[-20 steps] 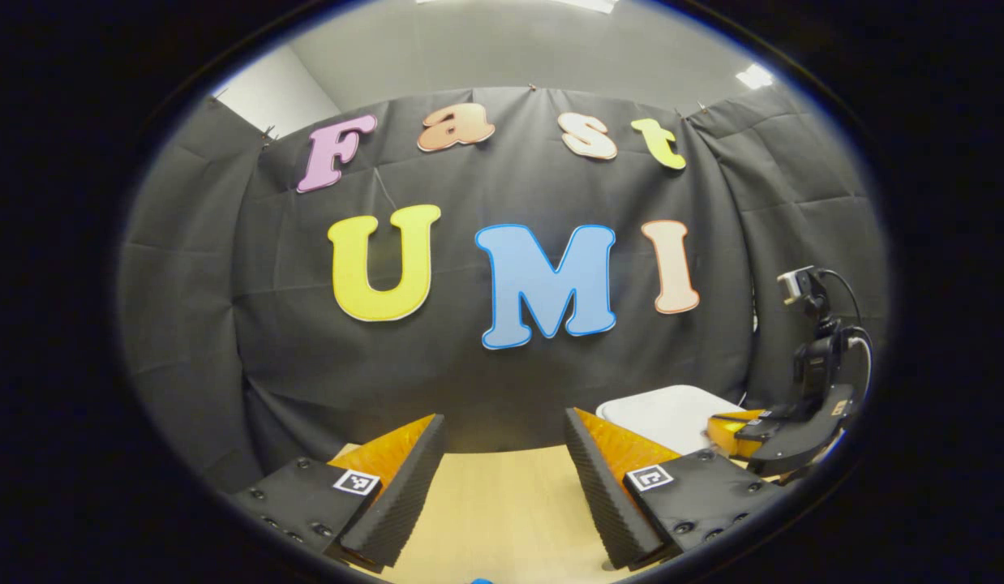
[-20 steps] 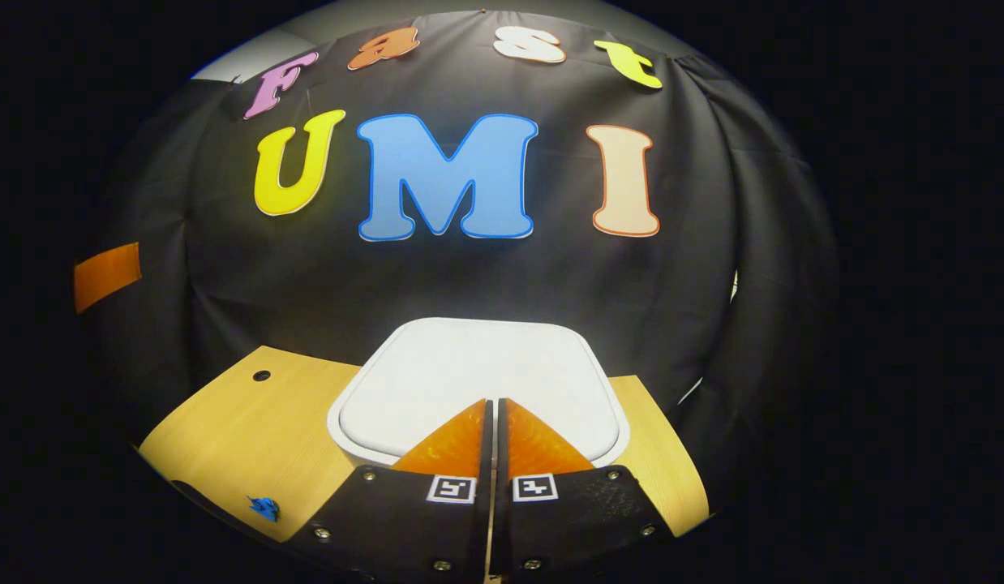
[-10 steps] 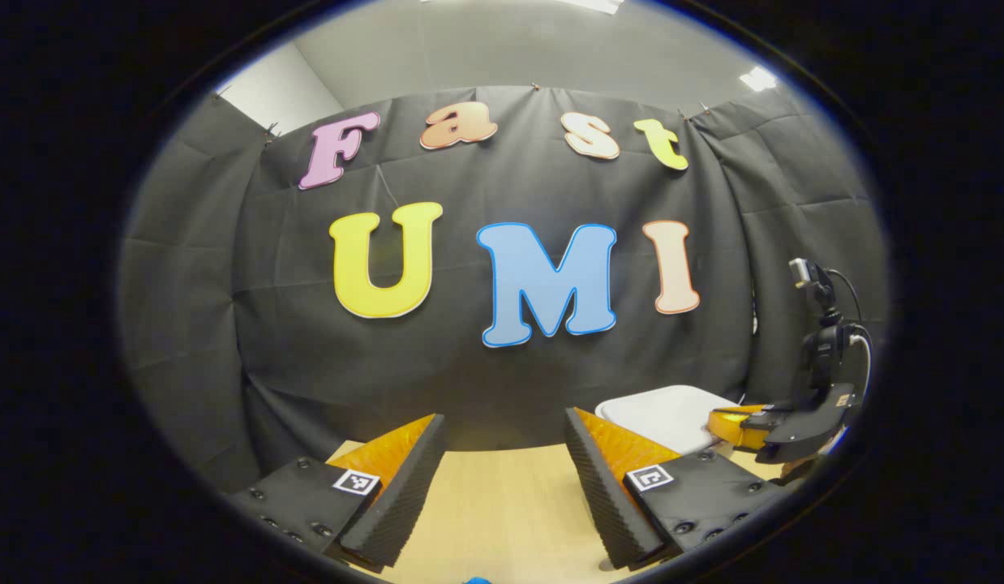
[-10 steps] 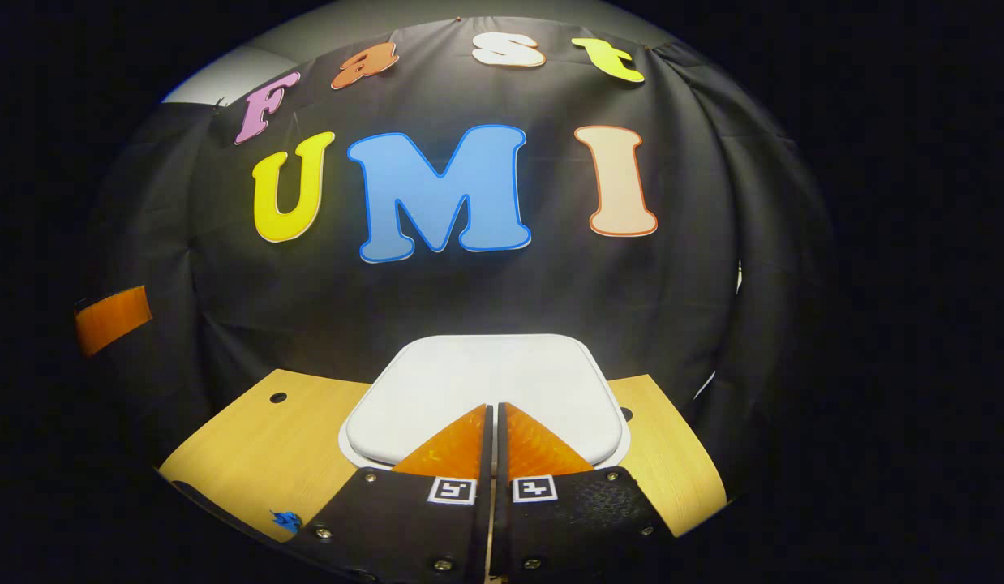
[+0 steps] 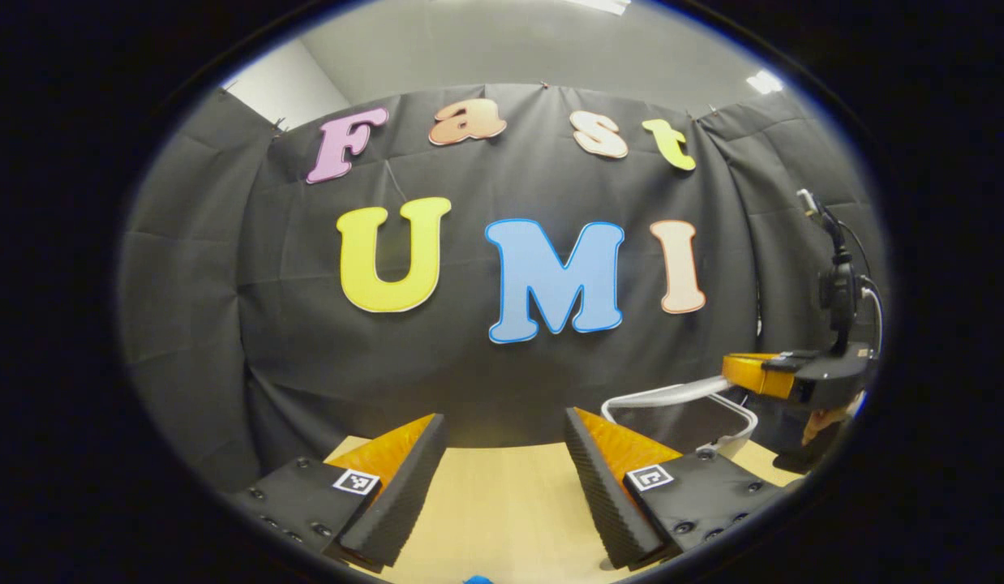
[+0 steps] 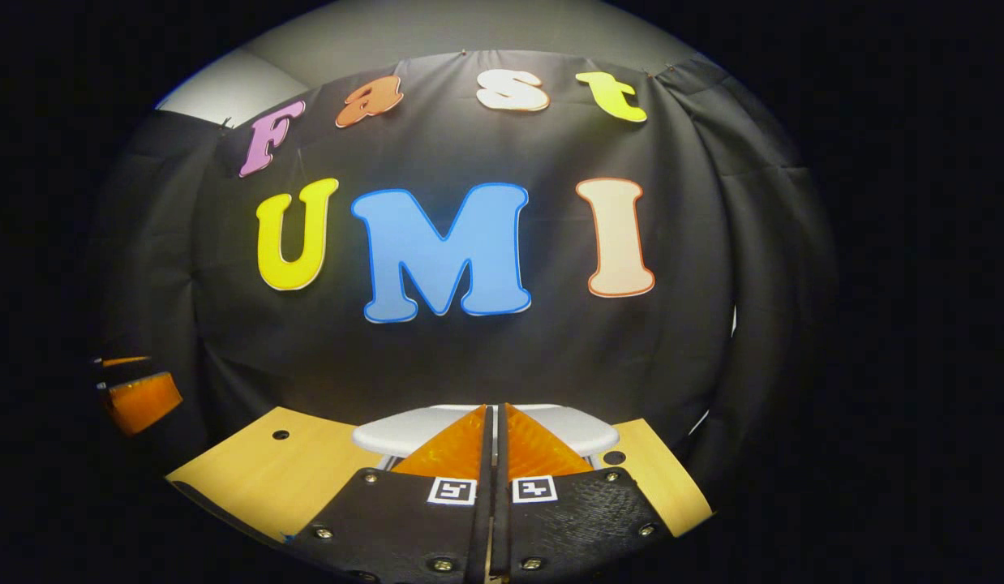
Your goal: Press the lid of the desktop garbage bin to open it, pick up the crumpled paper on the desktop and throw it into the bin, then pick up the pop can on the desktop and drop it into the bin, and finally close the garbage bin lid.
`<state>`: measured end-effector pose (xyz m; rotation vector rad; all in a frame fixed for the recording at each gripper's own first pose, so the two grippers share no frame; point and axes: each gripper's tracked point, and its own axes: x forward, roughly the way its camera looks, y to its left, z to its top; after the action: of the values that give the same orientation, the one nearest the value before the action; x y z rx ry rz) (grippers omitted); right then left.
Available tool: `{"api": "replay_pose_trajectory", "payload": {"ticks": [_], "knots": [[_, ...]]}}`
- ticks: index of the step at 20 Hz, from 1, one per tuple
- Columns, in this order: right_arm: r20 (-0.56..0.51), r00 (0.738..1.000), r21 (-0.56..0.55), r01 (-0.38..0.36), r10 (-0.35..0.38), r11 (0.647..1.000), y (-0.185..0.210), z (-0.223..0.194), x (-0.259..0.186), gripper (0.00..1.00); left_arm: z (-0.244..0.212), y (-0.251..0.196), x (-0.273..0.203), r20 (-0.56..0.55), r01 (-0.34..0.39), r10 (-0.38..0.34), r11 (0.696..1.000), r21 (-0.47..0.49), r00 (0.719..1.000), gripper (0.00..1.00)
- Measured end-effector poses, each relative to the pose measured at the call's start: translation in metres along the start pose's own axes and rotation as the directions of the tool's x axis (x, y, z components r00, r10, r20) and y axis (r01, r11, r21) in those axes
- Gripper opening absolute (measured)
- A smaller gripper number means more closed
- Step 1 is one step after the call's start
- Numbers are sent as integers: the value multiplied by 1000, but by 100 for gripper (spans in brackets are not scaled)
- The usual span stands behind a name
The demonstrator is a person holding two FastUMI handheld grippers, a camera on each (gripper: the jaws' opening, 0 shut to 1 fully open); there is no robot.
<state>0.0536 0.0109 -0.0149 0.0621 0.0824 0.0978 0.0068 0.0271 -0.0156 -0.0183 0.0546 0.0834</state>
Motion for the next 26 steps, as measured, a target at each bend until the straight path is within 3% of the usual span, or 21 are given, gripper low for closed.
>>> {"api": "replay_pose_trajectory", "payload": {"ticks": [13, 26], "knots": [[94, 995, -10, -12, 13, 1000, 10, 45, -13, 2, -18, 17, -2, -25, -26, 26, 1000, -13, 999, 95], [67, 997, -70, -32, 37, 997, 23, 46, -29, 2, -130, 48, -4, -130, -42, 35, 998, -53, 991, 96]]}}
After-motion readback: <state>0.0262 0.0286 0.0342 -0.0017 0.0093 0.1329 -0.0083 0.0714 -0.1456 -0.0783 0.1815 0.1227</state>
